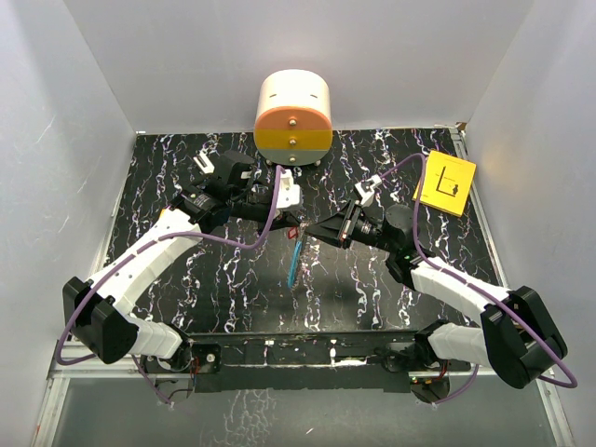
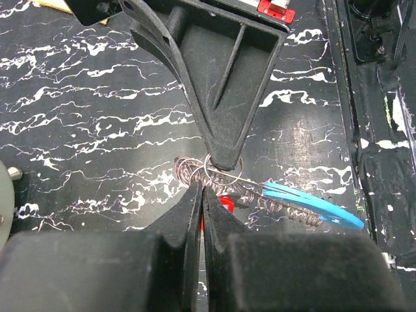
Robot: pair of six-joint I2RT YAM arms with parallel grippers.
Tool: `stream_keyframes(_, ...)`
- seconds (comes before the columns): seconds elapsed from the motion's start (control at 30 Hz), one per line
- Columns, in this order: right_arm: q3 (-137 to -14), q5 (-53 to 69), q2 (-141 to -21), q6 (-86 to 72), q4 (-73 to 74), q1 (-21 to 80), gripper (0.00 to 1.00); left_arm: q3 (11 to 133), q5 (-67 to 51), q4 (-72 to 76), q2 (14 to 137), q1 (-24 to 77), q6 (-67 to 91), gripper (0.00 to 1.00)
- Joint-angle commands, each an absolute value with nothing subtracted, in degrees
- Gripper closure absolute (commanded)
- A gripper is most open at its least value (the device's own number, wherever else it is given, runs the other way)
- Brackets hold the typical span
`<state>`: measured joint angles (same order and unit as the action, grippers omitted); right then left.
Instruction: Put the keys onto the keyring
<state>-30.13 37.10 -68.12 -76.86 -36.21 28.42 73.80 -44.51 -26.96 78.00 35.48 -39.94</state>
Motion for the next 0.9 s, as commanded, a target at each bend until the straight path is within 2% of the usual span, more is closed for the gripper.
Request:
stream_keyframes(0.0, -30.48, 37.92, -67.33, -77.87, -41.92, 29.0, 0.92, 73.73, -46.18, -26.4, 75.6, 35.77, -41.13, 1.0)
stream_keyframes(0.87, -28.39, 40.43, -70.0, -82.99, -50.71, 29.53, 0.92, 74.46, -47.25, -28.04, 75.59, 35.95, -43.7, 1.0)
